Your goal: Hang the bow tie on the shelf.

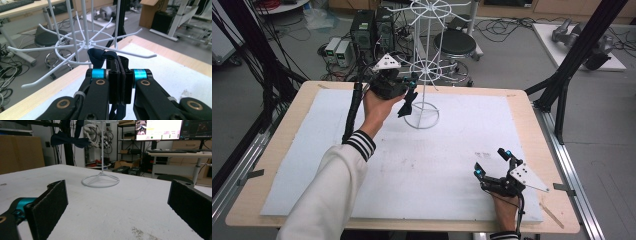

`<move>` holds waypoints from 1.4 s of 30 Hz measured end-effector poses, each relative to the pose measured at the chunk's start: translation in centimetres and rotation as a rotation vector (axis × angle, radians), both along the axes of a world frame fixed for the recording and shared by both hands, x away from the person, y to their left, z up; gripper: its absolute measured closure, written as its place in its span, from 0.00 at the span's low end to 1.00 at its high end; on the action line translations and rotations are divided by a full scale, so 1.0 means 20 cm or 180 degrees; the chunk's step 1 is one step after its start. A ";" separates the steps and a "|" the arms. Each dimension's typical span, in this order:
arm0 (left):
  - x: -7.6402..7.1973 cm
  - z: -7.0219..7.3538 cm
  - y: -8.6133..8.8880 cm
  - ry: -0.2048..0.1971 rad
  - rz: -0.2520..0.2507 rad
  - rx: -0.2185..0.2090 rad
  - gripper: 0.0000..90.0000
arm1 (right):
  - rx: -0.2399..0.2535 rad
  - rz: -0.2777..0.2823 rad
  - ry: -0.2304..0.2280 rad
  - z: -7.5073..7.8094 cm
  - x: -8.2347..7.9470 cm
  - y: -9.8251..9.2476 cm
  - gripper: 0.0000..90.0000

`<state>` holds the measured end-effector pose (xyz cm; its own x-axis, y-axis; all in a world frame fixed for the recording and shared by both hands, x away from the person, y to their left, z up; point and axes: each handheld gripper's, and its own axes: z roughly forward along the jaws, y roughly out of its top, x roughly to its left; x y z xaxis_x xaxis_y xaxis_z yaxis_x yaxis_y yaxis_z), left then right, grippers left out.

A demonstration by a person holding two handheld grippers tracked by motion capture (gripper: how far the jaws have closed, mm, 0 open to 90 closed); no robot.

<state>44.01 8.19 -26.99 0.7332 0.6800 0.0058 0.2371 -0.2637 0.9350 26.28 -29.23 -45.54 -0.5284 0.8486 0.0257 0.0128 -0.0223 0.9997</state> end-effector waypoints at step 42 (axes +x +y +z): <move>-0.35 -0.16 0.66 -0.0600 0.0085 -0.0500 0.18 | 0.0020 -0.0009 0.0005 0.00 0.00 0.00 0.02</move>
<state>36.92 21.29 -30.21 0.7110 0.7024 0.0334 0.0595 -0.1075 0.9924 26.25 -29.29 -45.55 -0.5260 0.8499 0.0318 0.0143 -0.0286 0.9995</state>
